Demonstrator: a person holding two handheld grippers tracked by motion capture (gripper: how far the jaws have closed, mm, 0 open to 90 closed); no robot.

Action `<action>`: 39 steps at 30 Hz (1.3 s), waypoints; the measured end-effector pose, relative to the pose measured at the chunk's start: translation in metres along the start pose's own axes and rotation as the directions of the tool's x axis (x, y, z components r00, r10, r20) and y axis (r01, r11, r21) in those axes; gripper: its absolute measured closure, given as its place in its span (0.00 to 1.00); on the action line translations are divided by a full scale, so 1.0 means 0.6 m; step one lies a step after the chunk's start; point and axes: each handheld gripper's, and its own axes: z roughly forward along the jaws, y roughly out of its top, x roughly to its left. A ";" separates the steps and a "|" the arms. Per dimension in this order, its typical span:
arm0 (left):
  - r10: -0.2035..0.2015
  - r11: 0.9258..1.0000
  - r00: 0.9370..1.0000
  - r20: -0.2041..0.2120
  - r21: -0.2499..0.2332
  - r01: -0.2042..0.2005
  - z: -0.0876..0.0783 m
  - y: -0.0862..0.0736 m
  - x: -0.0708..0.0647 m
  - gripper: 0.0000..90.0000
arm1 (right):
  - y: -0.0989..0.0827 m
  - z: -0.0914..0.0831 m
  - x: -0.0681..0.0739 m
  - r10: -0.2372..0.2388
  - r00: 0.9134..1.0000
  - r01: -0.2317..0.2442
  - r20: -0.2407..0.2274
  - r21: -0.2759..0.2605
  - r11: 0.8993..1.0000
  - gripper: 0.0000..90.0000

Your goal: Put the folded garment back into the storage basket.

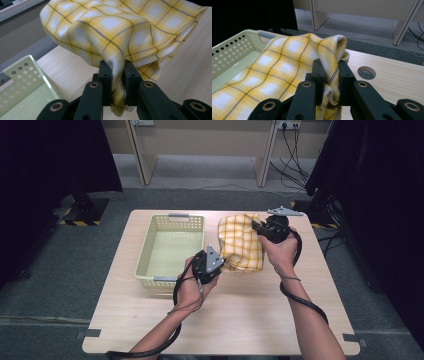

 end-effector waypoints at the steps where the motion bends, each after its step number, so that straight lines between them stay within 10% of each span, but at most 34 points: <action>1: -0.001 1.000 1.000 -0.003 -0.003 0.001 -0.001 0.000 0.001 0.88 | 0.001 0.001 0.001 0.000 1.000 0.000 -0.001 0.000 1.000 0.89; 39: -0.044 0.999 0.997 -0.063 0.006 0.044 -0.042 -0.026 0.052 0.88 | 0.038 0.050 0.065 -0.021 0.999 0.021 -0.046 0.012 1.000 0.89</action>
